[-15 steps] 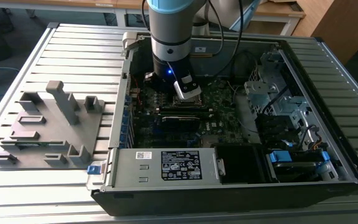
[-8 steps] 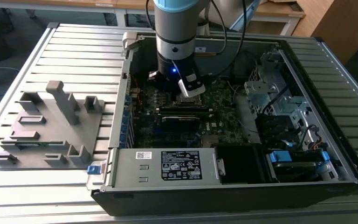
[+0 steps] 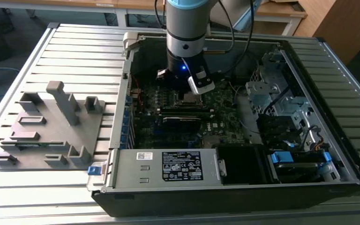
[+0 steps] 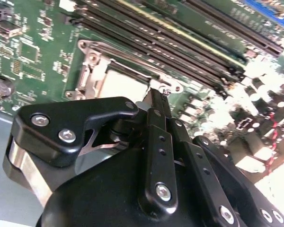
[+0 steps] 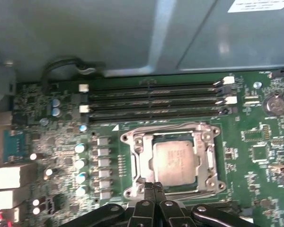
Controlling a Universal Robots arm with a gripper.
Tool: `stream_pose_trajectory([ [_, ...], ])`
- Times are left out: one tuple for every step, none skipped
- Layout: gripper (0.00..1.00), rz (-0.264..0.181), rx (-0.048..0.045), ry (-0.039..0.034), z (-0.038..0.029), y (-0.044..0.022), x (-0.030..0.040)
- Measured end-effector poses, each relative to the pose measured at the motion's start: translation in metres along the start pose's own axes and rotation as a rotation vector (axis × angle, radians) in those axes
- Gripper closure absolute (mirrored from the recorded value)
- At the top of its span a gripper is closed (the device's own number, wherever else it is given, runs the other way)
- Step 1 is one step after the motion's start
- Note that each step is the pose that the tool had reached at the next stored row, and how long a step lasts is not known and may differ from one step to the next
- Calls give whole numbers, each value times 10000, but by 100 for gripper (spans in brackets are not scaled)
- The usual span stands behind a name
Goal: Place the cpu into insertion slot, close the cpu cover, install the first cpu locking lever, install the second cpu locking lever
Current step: 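Install the second cpu locking lever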
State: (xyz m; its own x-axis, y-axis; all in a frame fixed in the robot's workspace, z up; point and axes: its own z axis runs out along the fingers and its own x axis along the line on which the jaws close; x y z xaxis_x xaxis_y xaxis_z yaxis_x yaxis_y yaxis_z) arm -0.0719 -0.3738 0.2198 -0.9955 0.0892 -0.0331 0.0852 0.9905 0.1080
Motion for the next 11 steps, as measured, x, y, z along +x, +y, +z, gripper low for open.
stream_pose_trajectory([
  [90,2,31,-3,2,14,-16],
  [90,4,63,-7,4,29,-32],
  [90,6,97,-9,6,43,-47],
  [90,8,130,-12,8,57,-61],
  [90,10,163,-16,10,72,-72],
  [90,10,179,-17,12,81,-74],
  [90,9,186,-18,12,85,-75],
  [90,7,194,-19,13,87,-75],
  [90,7,212,-20,13,90,-74],
  [90,6,250,-24,13,95,-74],
  [90,3,304,-31,14,106,-73],
])
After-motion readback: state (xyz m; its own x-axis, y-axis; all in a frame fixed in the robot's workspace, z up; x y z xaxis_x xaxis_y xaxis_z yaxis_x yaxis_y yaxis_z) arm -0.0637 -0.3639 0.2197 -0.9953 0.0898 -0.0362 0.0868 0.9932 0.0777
